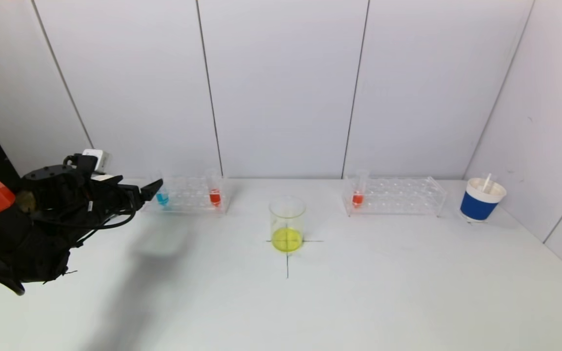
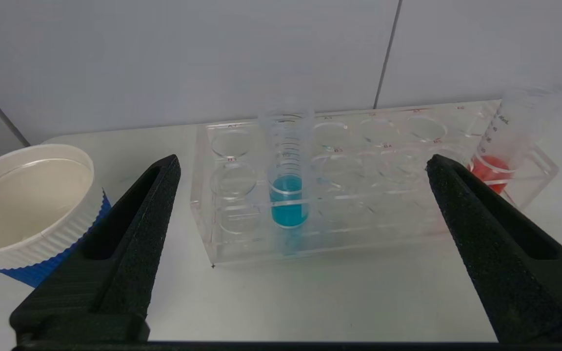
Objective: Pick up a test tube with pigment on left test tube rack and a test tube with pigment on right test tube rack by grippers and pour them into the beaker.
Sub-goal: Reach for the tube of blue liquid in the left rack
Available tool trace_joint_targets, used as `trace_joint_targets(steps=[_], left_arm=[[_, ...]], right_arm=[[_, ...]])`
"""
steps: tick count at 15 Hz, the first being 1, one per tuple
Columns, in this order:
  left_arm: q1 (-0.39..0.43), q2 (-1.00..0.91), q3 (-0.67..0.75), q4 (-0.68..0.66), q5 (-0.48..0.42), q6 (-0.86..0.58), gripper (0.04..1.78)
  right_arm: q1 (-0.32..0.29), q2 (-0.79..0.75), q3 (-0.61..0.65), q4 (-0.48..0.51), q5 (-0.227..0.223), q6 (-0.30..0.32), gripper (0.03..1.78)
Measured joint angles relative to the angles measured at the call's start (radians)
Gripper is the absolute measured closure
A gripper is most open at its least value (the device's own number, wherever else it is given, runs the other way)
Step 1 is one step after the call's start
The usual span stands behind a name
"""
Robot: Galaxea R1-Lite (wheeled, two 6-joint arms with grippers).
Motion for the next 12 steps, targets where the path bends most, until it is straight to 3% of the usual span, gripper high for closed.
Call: trace_joint_targets(steps=[12], left_arm=[[-0.001, 0.131, -0.099, 0.0, 0.01, 0.001, 0.06]], right_arm=[[-0.001, 0.0, 0.0, 0.0, 0.0, 0.0, 0.04]])
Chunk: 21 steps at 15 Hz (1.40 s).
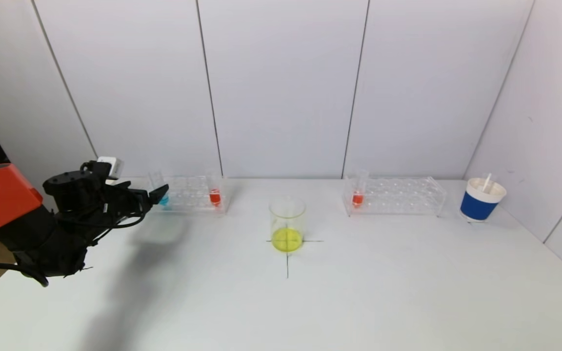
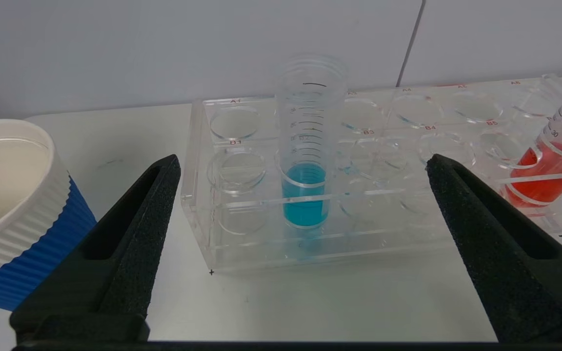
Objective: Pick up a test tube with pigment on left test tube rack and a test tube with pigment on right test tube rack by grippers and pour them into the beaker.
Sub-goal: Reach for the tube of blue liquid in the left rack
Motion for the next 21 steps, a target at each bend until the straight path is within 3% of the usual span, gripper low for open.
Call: trace_joint_targets(steps=[21], left_arm=[[-0.018, 0.104, -0.163, 0.009, -0.002, 0.003, 0.06]], right_arm=[[0.001, 0.0, 0.0, 0.0, 0.0, 0.0, 0.04]])
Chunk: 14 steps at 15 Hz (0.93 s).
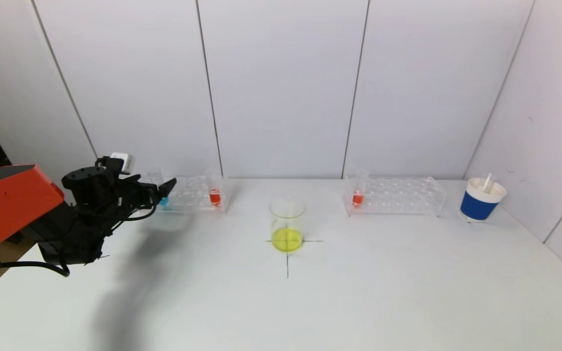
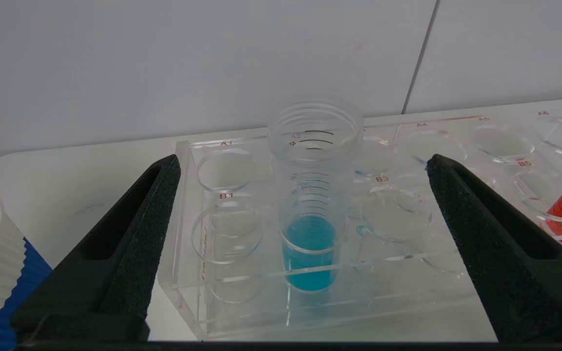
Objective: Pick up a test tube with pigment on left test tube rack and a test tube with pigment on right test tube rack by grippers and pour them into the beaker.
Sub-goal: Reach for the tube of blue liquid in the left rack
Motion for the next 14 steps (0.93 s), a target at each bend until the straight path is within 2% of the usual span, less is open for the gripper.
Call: trace_joint_targets(steps=[14], left_arm=[[-0.014, 0.025, -0.043, -0.003, 0.0, 0.0, 0.06]], right_arm=[[0.0, 0.0, 0.0, 0.0, 0.0, 0.0, 0.04]])
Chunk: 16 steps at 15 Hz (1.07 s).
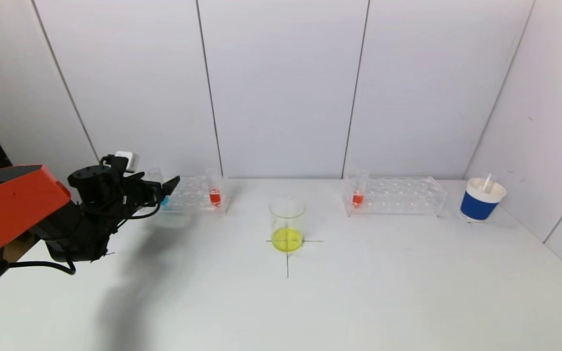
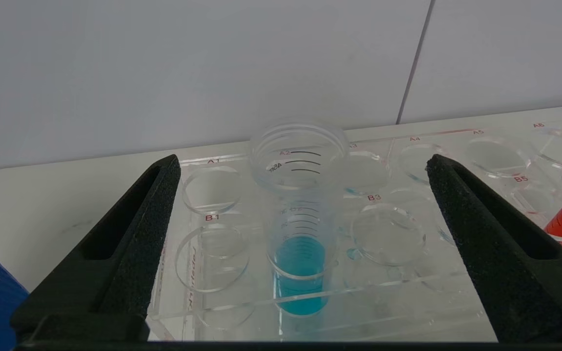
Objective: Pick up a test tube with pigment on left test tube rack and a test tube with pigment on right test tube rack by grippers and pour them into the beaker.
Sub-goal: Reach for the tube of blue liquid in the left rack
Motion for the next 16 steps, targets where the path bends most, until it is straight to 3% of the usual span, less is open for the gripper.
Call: trace_joint_targets(steps=[16], left_arm=[[0.003, 0.023, -0.021, -0.002, -0.002, 0.027, 0.06]], right_arm=[[0.0, 0.0, 0.0, 0.0, 0.0, 0.0, 0.04]])
